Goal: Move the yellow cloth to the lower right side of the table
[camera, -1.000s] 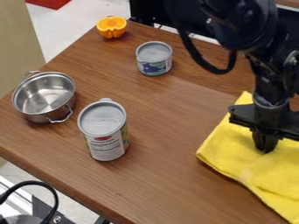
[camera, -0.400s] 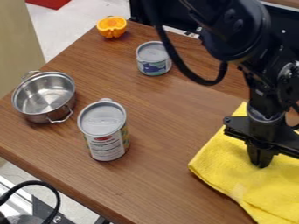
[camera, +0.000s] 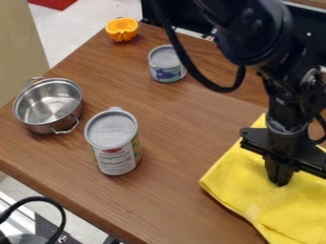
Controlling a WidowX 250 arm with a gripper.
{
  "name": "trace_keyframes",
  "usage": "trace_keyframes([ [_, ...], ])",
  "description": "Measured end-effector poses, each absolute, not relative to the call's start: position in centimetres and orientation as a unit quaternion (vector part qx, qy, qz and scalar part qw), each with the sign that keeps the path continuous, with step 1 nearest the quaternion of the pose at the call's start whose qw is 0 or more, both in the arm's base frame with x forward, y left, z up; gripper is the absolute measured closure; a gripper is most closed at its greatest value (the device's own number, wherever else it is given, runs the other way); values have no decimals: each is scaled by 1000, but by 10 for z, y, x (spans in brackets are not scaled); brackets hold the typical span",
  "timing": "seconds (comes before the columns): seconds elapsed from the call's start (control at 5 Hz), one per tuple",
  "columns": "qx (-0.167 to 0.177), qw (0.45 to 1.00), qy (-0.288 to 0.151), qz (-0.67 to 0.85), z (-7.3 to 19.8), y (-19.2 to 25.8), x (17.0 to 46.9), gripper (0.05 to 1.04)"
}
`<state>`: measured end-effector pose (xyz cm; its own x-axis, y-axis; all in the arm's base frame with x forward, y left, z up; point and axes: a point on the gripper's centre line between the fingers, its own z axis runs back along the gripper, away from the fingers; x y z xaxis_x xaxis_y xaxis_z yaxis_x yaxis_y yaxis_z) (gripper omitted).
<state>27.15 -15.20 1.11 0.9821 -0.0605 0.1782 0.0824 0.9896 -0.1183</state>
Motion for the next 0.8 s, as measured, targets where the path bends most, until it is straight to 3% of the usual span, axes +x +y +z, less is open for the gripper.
trace_keyframes([
  [0.8,-111,990,-81,-20,54,-146,274,1030],
])
